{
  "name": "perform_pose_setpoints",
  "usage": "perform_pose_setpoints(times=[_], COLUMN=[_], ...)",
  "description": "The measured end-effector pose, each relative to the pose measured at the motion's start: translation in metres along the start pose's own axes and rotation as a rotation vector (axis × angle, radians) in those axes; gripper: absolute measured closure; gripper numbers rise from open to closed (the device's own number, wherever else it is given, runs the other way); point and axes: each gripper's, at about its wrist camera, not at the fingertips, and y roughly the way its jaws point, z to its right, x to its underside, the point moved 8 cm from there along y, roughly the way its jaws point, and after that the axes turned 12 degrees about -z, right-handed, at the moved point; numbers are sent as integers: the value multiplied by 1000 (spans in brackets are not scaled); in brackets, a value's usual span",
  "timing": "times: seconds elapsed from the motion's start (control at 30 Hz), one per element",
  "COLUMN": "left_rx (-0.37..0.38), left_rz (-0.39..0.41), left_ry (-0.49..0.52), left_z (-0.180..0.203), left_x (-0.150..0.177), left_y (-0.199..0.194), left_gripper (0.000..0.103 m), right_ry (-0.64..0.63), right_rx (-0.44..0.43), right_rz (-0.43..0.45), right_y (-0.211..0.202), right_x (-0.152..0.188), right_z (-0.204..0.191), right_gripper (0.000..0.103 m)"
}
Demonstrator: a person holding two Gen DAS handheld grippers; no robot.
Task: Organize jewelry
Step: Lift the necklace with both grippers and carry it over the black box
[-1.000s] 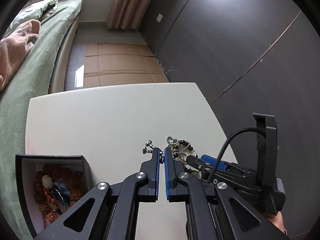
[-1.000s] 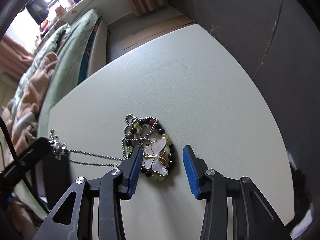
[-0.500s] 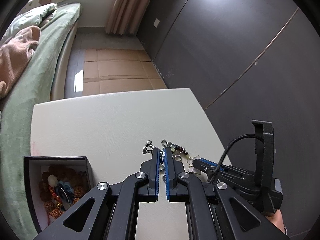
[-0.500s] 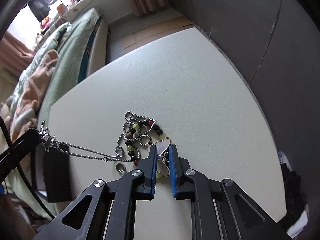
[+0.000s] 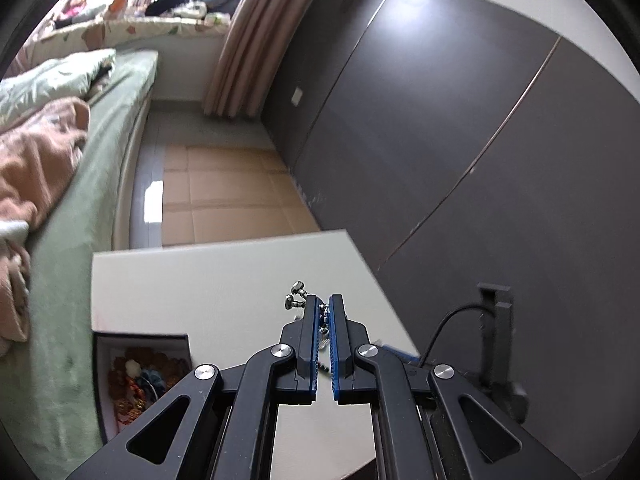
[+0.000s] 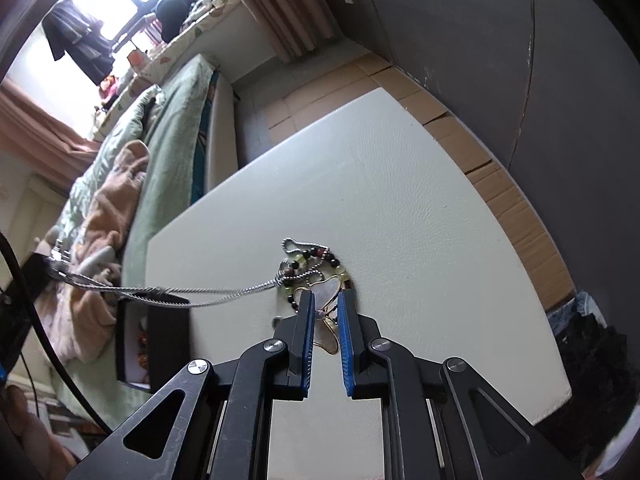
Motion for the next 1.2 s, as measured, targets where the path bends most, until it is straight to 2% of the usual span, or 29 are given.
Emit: perform_pose_setpoints(times=[0.33, 0.77, 0.93, 1.2], left_rx=[-44, -130, -173, -235], left_rz=[111, 249, 299, 358], left_ry=[35, 124, 144, 118], left_z=[22, 63, 65, 43], left_x=[-23, -53, -59, -65], left_y=[-64, -152, -184, -227], left_gripper=[99, 99, 99, 99], right_ry=[-23, -19, -42, -51], right_rx=[-104, -194, -199, -198], right_rz=[95, 146, 142, 132], right_y=[-32, -44, -42, -39], right_x=[4, 11, 16, 19], right_z=[-20, -26, -33, -33], right_gripper=[90, 90, 90, 90])
